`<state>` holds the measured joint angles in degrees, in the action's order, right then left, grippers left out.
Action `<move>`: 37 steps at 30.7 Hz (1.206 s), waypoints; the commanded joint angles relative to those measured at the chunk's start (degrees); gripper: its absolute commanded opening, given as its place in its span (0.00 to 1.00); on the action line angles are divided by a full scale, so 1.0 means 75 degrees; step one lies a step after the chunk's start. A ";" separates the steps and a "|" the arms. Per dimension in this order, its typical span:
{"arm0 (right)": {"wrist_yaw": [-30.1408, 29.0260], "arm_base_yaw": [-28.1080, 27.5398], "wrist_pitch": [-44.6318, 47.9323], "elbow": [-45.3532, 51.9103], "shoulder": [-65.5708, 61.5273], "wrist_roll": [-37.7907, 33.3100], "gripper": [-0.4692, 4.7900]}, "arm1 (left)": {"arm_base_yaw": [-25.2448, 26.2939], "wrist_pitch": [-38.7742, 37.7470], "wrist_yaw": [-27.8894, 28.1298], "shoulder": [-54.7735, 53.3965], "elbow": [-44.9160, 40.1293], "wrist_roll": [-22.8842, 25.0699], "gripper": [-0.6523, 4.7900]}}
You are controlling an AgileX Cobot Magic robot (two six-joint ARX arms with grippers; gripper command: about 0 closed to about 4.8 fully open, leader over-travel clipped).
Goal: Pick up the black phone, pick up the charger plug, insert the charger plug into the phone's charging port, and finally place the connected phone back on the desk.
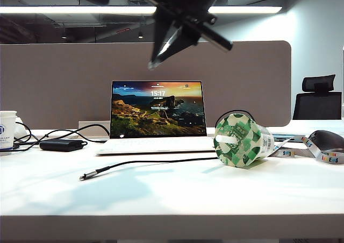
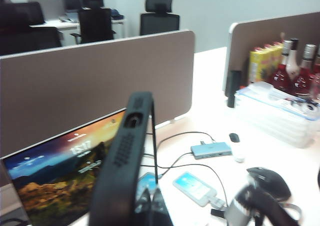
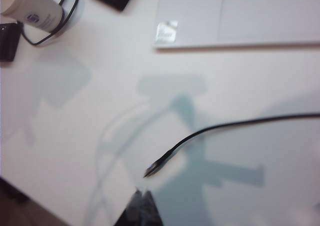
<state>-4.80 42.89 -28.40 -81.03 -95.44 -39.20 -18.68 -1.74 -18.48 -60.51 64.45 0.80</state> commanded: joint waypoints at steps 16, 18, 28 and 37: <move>-0.1632 0.0533 0.1658 -0.0035 -0.1562 -0.3637 0.56 | 0.0009 -0.0699 0.0350 0.1265 0.0058 0.0396 0.11; -0.1574 0.0562 0.1725 -0.0073 -0.1577 -0.3733 0.62 | 0.0009 -0.0796 0.0455 0.1358 0.0058 0.0568 0.11; -0.0991 0.0583 0.1335 -0.0586 -0.1585 -0.3972 0.55 | 0.0009 -0.1078 0.0638 0.1580 0.0058 0.0924 0.11; -0.0918 0.0653 0.0562 -0.1271 -0.2189 -0.3975 0.54 | 0.0009 -0.1078 0.0638 0.1682 0.0058 0.0924 0.11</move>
<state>-11.75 47.37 -22.37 -90.04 -111.22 -68.99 -18.68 -12.03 -13.74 -48.51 64.42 7.53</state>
